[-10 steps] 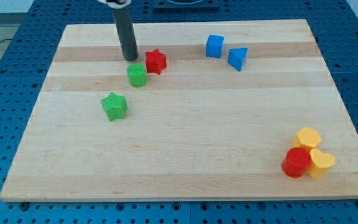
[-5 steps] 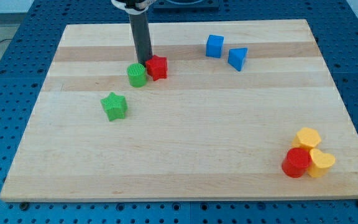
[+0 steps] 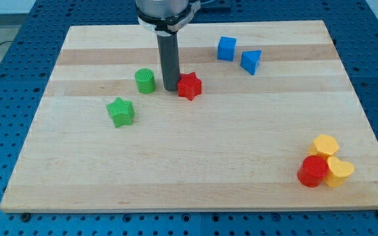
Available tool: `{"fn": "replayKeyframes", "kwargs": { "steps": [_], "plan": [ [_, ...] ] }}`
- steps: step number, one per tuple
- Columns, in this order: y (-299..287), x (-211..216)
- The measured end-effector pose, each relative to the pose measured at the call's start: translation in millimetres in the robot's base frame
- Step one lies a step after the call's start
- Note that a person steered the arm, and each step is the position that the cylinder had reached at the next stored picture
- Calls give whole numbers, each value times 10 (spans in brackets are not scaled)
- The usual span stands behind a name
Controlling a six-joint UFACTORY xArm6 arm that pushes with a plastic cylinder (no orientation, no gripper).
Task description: Push the red star to the left of yellow hexagon
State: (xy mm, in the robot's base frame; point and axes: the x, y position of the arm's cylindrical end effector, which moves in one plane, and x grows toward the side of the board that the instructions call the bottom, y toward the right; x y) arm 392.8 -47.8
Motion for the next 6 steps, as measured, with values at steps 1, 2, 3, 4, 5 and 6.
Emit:
{"fn": "replayKeyframes", "kwargs": {
  "steps": [1, 2, 3, 4, 5, 6],
  "plan": [
    [256, 264],
    [445, 390],
    [332, 322],
    [21, 25],
    [63, -226],
    [389, -97]
  ]
}}
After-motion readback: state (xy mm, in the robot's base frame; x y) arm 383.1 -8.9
